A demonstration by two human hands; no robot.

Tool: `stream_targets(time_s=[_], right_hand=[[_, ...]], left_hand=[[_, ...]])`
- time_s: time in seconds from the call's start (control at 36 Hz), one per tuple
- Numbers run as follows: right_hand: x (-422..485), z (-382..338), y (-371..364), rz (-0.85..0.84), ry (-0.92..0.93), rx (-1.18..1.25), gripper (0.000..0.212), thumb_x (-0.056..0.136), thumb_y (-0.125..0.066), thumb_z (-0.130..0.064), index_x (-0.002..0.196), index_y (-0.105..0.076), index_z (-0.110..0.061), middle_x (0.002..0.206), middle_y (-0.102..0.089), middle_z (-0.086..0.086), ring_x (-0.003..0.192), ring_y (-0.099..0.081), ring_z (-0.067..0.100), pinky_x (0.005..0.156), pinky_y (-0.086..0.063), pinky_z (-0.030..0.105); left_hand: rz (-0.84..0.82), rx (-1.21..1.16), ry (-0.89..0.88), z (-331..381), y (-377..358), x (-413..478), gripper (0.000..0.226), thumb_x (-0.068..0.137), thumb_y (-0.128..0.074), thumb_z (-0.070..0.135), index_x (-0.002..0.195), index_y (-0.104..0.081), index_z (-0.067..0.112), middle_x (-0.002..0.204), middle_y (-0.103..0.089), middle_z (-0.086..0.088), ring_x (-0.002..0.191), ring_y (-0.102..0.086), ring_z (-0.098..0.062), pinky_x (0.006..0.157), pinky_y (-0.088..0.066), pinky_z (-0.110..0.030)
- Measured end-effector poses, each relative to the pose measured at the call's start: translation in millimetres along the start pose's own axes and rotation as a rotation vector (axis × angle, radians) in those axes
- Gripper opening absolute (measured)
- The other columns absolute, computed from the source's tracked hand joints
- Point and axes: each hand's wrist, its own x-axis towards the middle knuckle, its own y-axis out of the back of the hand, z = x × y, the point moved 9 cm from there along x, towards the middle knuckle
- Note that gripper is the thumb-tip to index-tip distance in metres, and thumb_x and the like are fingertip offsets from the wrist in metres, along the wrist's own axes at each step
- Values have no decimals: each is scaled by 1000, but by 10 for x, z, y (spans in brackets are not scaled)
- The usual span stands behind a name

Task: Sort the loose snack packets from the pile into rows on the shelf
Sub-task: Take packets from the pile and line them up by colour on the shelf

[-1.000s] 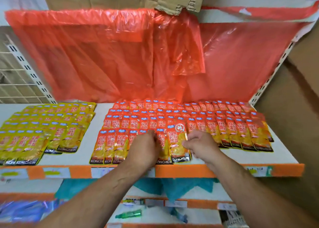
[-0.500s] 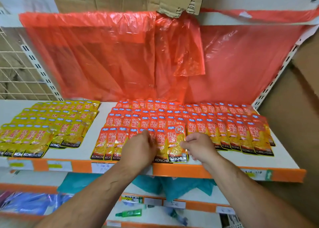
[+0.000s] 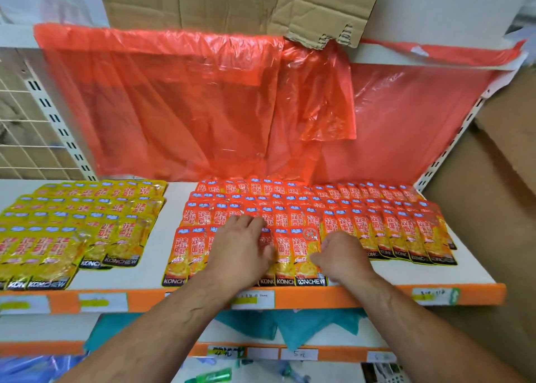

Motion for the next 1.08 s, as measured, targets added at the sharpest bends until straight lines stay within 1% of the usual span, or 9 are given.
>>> stream_targets(time_s=[0.14,0.22,0.28,0.33,0.42,0.5,0.61,0.81,1.08], right_hand=[[-86,-88,60,54,-33,-175,35,77,-68,-24,54,-44,-15,52,-45,0,50,-46,16,42,-22,26],[-155,-148,118,121,-42,-245,17,78,-67,-28,75,-54,-17,70,-57,-1,67,-57,21,46,-29,26],[-224,-210,145,158,-42,-278,16,80,-65,-29,88,-56,-18,81,-62,-1,75,-60,24,51,-36,27],[-278,-297,135,183,-17,-303,19,84,-63,-36,95,-61,-20,90,-65,-1,82,-61,24,59,-42,29],[-342,-472,71,227,81,-309,32,88,-60,-44,113,-66,-24,108,-65,-2,101,-59,22,78,-49,33],[-380,-672,-111,166,193,-337,50,89,-58,-47,134,-56,-25,132,-58,-2,122,-48,21,101,-42,35],[-466,-970,-350,74,298,-378,64,90,-55,-51,148,-40,-29,152,-40,-6,137,-33,21,115,-29,37],[-653,-1544,-663,-28,513,-358,68,91,-55,-49,152,-33,-29,159,-30,-3,144,-25,22,118,-24,36],[-1261,-2281,-1278,-156,833,-310,62,89,-56,-47,146,-44,-27,152,-41,-2,139,-35,23,115,-28,37]], left_hand=[[-60,-24,-20,-123,-68,-17,53,86,-52,51,131,-50,25,124,-53,0,114,-44,-21,97,-39,-37],[-71,-41,-46,-189,-85,-30,51,86,-52,50,130,-50,24,126,-54,1,115,-43,-20,98,-39,-38],[-68,-47,-69,-232,-87,-38,53,85,-51,52,130,-51,25,125,-55,1,114,-44,-20,97,-40,-38],[-63,-59,-95,-281,-89,-53,56,85,-49,54,132,-51,25,126,-56,2,115,-44,-20,98,-41,-37],[-68,-71,-116,-377,-96,-91,59,86,-48,56,136,-50,25,134,-53,3,122,-43,-21,104,-37,-38],[-86,-48,-107,-508,-101,-135,64,85,-44,59,140,-46,27,141,-49,4,127,-40,-21,109,-33,-38],[-70,-39,-51,-707,-38,-278,66,83,-42,60,141,-45,28,142,-49,4,128,-41,-21,111,-31,-41],[82,-54,115,-1099,318,-706,63,75,-49,54,126,-62,20,127,-62,-4,117,-54,-28,100,-44,-48],[101,54,451,-1682,693,-1825,57,73,-52,55,118,-67,22,123,-65,-3,112,-58,-30,97,-48,-43]])
